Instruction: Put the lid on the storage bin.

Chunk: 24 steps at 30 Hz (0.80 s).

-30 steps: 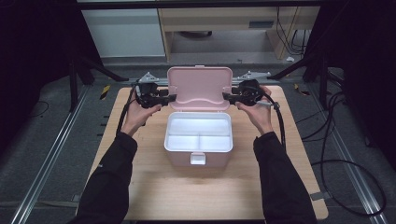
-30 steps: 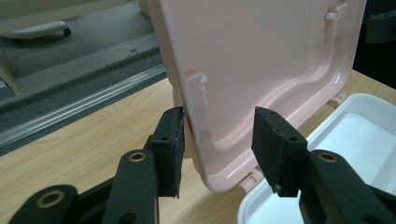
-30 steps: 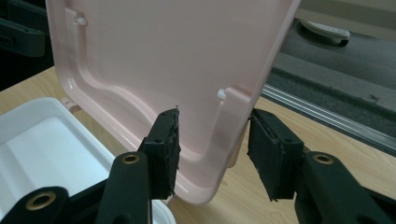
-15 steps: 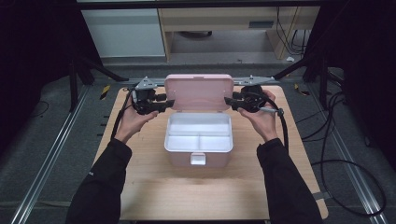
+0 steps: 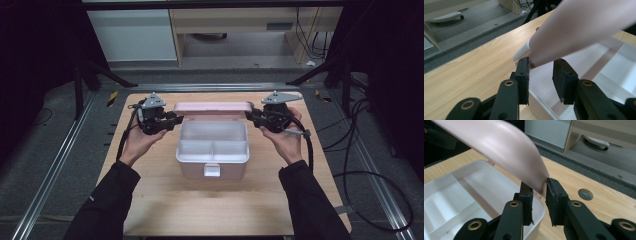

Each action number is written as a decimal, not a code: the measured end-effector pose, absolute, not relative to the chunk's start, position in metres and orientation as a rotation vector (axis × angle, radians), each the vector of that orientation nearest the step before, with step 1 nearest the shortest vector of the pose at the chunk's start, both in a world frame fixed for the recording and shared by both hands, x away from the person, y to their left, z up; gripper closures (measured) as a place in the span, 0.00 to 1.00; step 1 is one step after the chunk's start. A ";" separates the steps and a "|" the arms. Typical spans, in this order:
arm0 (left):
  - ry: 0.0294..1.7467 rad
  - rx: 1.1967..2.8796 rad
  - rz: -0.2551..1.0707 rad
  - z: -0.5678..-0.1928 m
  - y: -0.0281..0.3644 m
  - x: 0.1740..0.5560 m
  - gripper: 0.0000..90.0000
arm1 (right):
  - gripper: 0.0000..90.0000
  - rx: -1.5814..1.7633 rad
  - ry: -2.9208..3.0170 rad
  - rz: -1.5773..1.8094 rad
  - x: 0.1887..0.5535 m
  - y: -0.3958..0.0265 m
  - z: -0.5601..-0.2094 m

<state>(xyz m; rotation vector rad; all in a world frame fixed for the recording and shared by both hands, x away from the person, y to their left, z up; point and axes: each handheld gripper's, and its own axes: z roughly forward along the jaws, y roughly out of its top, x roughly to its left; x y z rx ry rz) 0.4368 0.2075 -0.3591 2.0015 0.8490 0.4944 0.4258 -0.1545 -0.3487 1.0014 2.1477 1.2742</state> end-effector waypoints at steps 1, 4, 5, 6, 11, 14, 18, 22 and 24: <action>0.848 2.004 0.492 -0.360 0.208 0.434 0.74 | 0.84 1.001 2.150 1.273 0.424 -0.154 -0.350; 0.830 2.025 0.512 -0.364 0.207 0.426 0.74 | 0.84 0.987 2.161 1.272 0.414 -0.155 -0.354; 0.825 2.031 0.518 -0.365 0.207 0.423 0.74 | 0.84 0.975 2.169 1.266 0.410 -0.156 -0.356; 0.820 2.036 0.521 -0.367 0.207 0.421 0.74 | 0.83 0.971 2.175 1.265 0.406 -0.156 -0.358; 0.800 2.042 0.530 -0.376 0.208 0.406 0.72 | 0.81 0.945 2.204 1.257 0.390 -0.158 -0.366; 0.793 2.052 0.534 -0.380 0.209 0.399 0.72 | 0.81 0.952 2.220 1.271 0.382 -0.161 -0.372; 0.791 2.036 0.523 -0.382 0.211 0.392 0.71 | 0.79 0.954 2.222 1.279 0.374 -0.161 -0.376; 0.794 2.001 0.525 -0.384 0.218 0.381 0.65 | 0.75 0.950 2.216 1.274 0.365 -0.166 -0.377; 0.815 1.993 0.542 -0.386 0.226 0.373 0.61 | 0.73 0.960 2.207 1.279 0.362 -0.171 -0.377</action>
